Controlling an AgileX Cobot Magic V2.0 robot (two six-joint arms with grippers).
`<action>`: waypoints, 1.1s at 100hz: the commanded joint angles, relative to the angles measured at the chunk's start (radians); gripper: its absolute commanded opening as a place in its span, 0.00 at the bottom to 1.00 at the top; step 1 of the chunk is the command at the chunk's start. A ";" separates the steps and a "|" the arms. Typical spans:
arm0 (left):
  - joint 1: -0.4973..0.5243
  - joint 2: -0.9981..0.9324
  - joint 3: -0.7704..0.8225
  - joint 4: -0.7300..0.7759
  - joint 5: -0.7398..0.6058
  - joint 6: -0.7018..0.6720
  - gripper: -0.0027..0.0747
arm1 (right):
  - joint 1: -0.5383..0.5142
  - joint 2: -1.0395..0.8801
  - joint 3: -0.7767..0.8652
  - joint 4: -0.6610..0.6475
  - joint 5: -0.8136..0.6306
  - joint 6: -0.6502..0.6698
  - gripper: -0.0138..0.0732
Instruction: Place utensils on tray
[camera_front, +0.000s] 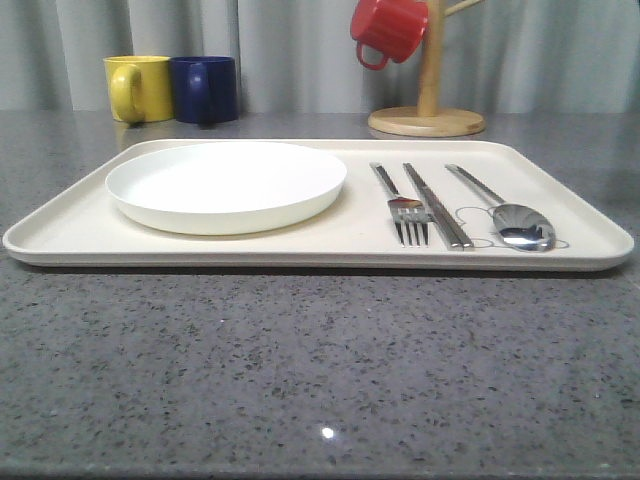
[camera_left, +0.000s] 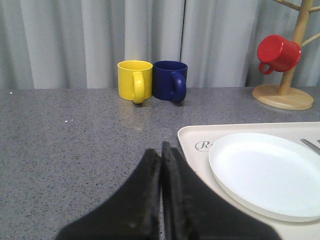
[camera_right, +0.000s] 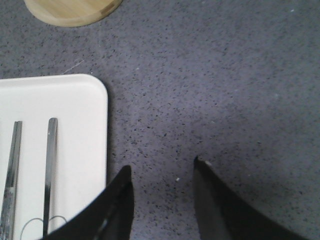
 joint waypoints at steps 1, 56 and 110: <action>-0.002 0.007 -0.029 -0.009 -0.077 0.001 0.01 | -0.015 -0.094 0.037 -0.045 -0.098 -0.013 0.51; -0.002 0.007 -0.029 -0.009 -0.077 0.001 0.01 | -0.015 -0.616 0.629 -0.095 -0.648 -0.013 0.51; -0.002 0.007 -0.029 -0.009 -0.077 0.001 0.01 | -0.015 -0.704 0.699 -0.096 -0.700 -0.013 0.08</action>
